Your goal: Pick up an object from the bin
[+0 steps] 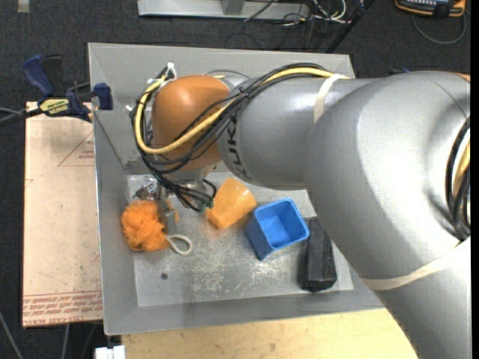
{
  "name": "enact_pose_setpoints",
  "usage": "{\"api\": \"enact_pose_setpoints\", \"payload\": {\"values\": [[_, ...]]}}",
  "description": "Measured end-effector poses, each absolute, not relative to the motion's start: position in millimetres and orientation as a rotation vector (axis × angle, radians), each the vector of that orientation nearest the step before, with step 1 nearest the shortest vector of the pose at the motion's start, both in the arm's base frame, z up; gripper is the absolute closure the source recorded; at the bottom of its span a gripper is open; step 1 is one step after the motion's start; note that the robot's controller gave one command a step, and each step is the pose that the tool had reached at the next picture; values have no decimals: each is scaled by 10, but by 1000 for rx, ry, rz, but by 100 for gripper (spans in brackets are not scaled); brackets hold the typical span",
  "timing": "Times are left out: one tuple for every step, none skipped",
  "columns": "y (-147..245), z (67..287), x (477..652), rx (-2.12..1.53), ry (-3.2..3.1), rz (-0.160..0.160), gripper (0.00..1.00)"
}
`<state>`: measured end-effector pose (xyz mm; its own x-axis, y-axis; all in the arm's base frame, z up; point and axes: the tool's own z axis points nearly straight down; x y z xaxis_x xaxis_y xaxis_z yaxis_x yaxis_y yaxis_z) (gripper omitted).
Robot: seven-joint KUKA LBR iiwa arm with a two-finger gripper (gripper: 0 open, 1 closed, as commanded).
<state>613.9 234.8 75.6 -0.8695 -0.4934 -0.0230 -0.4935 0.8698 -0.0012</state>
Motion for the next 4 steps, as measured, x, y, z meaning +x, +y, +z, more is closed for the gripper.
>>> {"api": "enact_pose_setpoints", "payload": {"values": [[2345, 787, 6129, -796, 3018, 7, 100], [2343, 969, 6110, -797, 3024, 7, 100], [2356, 1130, 6134, -795, 3014, 10, 100], [2357, 1174, 6135, -794, 3014, 10, 100]]}}
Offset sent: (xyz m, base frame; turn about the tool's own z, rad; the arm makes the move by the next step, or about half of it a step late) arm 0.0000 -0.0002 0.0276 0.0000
